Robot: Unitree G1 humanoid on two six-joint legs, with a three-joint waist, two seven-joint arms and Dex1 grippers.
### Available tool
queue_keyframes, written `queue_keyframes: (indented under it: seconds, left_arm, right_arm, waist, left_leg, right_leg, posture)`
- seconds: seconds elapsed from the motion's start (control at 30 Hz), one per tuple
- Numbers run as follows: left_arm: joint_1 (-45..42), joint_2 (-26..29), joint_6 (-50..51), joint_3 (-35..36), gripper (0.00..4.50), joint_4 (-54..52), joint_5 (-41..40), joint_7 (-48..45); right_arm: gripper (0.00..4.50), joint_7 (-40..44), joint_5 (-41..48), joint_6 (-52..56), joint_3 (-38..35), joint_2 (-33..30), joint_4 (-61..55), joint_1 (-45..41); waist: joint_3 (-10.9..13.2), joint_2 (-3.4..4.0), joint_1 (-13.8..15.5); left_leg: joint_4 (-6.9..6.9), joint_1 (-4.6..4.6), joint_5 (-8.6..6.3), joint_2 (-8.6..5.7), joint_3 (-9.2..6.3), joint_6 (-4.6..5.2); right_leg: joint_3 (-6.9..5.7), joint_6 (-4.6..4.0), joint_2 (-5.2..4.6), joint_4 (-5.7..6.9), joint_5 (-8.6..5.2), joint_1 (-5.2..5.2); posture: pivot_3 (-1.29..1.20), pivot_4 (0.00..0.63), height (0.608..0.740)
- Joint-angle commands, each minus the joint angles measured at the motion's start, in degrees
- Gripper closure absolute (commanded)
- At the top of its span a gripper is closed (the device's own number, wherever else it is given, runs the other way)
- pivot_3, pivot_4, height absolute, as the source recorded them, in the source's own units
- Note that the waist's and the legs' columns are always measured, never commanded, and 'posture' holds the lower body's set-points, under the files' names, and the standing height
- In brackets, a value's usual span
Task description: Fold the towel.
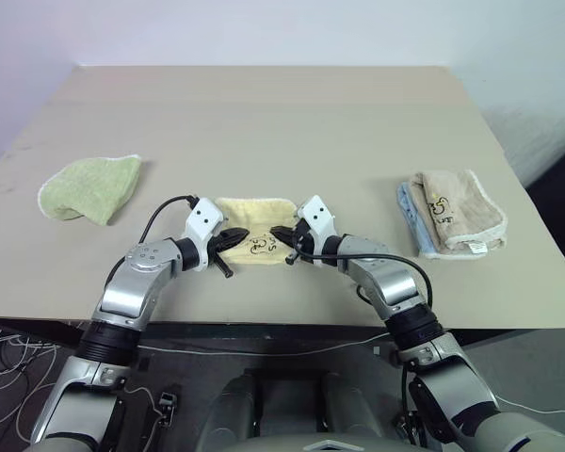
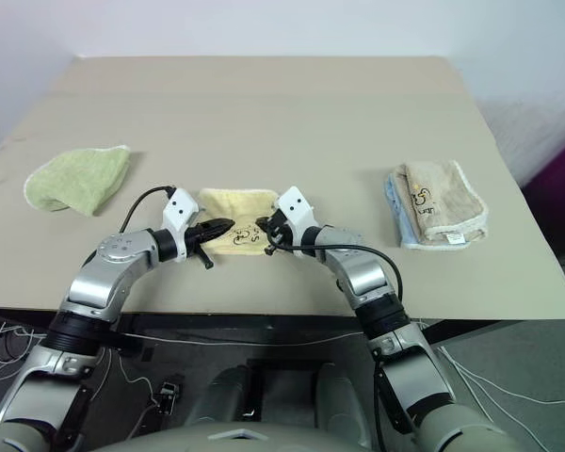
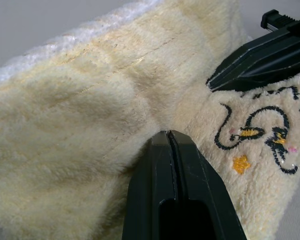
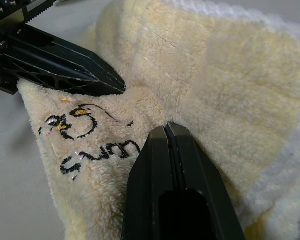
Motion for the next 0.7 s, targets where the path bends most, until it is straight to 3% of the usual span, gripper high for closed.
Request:
queue_keyframes:
  seconds: [0.03,0.23,0.37,0.47,0.7]
  left_arm:
    - [0.9,-1.5,2.1,5.2,4.44,-2.1,-4.3,0.7]
    - [-1.6,-3.0,16.7,25.1,4.44,-6.5,-23.0,8.7]
    - [-1.2,0.0,25.7,31.1,4.28,-4.8,-29.8,9.3]
    - [-0.8,1.1,31.3,32.7,3.54,-1.9,-33.3,8.5]
    - [-1.0,2.5,39.5,29.4,1.13,5.8,-33.9,5.3]
  right_arm:
    - [4.5,0.6,0.3,-0.4,-1.2,-0.8,-3.1,1.6]
    - [4.5,2.8,4.7,0.8,-5.0,-3.5,-16.0,2.8]
    - [4.5,2.4,6.0,2.6,-7.1,-4.9,-20.2,2.6]
    - [4.5,1.9,5.9,3.1,-7.6,-5.4,-21.3,2.0]
    - [4.5,1.4,5.7,3.1,-7.4,-5.4,-22.6,1.1]
  waist:
    - [0.0,0.0,0.0]
    - [0.1,-0.07,-0.2]
    - [0.1,-0.07,-0.3]
    - [0.1,-0.07,0.0]
    - [0.1,-0.07,0.0]
  left_leg:
    - [0.0,0.0,0.0,0.0,0.0,0.0]
    - [0.13,-0.23,0.0,0.02,-0.05,0.0]
    - [0.13,-0.2,0.0,0.04,-0.05,0.0]
    - [0.16,-0.2,0.0,0.02,-0.05,0.0]
    - [0.22,-0.2,0.0,0.0,-0.06,0.0]
  right_leg:
    - [0.0,0.0,-0.01,0.0,0.0,-0.01]
    - [0.0,0.01,0.0,0.14,0.0,-0.24]
    - [0.0,0.01,0.03,0.18,0.0,-0.24]
    - [-0.02,0.01,0.02,0.18,0.0,-0.21]
    - [-0.04,0.01,0.01,0.19,0.0,-0.19]
  posture:
    - [0.0,0.15,0.74]
    - [0.0,0.15,0.74]
    - [0.0,0.15,0.74]
    - [0.0,0.15,0.74]
    - [0.0,0.15,0.74]
